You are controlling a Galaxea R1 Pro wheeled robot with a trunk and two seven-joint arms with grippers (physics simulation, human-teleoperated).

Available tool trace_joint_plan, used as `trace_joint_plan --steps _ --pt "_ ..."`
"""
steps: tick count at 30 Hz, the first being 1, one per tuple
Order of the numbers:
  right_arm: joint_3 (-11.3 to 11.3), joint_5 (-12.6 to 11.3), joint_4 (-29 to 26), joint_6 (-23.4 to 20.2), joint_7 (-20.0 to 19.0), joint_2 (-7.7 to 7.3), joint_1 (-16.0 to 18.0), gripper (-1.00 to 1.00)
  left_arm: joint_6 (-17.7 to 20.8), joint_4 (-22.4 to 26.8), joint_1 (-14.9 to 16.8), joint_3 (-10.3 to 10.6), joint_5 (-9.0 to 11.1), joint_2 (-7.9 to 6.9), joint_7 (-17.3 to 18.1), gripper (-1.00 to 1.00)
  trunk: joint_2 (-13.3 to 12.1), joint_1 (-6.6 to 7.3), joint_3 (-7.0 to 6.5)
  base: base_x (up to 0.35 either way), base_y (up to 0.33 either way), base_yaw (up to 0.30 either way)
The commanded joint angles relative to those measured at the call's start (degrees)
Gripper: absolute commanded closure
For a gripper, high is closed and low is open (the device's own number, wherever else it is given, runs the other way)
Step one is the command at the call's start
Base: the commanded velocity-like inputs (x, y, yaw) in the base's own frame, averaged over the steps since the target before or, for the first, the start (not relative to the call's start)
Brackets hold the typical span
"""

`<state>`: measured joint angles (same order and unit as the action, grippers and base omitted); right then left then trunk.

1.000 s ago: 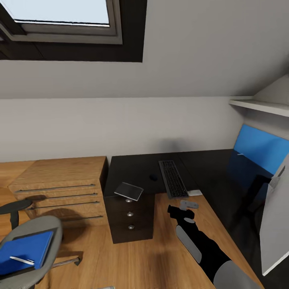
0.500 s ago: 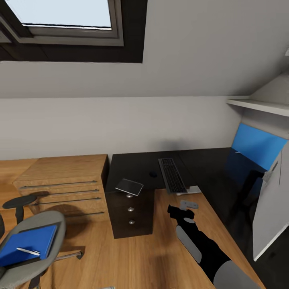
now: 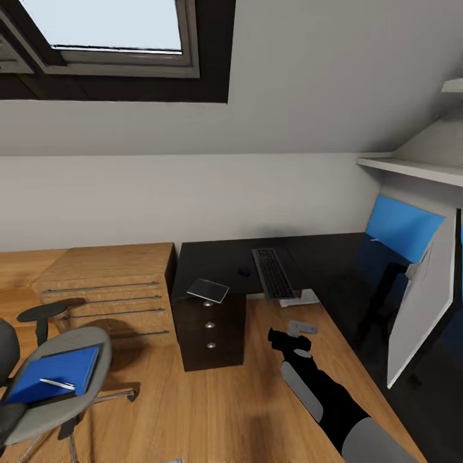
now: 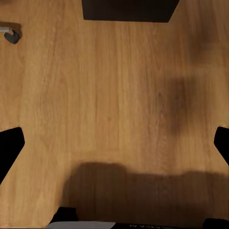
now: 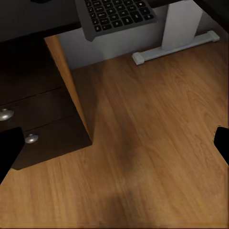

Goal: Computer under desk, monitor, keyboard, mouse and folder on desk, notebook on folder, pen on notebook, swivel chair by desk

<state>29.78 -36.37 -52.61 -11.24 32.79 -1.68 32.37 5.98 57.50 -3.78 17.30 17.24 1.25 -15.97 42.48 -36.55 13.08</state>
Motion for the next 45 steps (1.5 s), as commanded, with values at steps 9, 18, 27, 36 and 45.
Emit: trace_joint_plan --steps 9,18,27,36,45 --pt "0.31 -0.21 -0.15 -0.28 0.44 -0.05 0.06 -1.0 0.26 0.16 0.0 0.05 0.43 -0.1 -0.46 -1.0 0.07 0.02 0.08 -0.2 -0.202 0.0" --pt "0.41 -0.2 -0.29 -0.2 0.5 0.3 0.06 -1.0 0.26 0.16 0.0 0.02 0.43 -0.1 -0.46 -1.0 0.07 0.02 0.08 -0.027 -0.051 0.004" --pt "0.37 -0.2 -0.3 -0.27 0.43 0.47 0.01 -1.0 0.26 0.16 0.0 0.07 0.43 -0.04 -0.46 -1.0 0.07 0.02 0.24 -0.055 -0.054 0.109" --pt "0.3 -0.25 -0.24 -0.28 0.37 0.39 -0.02 -1.0 0.26 0.16 0.0 0.1 0.43 -0.02 -0.46 -1.0 0.07 0.02 0.31 -0.247 -0.171 0.018" --pt "0.34 -0.14 -0.18 -0.24 0.22 0.36 -0.04 -1.0 0.26 0.16 0.0 0.1 0.43 -0.02 -0.46 -1.0 0.07 0.02 0.32 -0.263 -0.185 0.001"
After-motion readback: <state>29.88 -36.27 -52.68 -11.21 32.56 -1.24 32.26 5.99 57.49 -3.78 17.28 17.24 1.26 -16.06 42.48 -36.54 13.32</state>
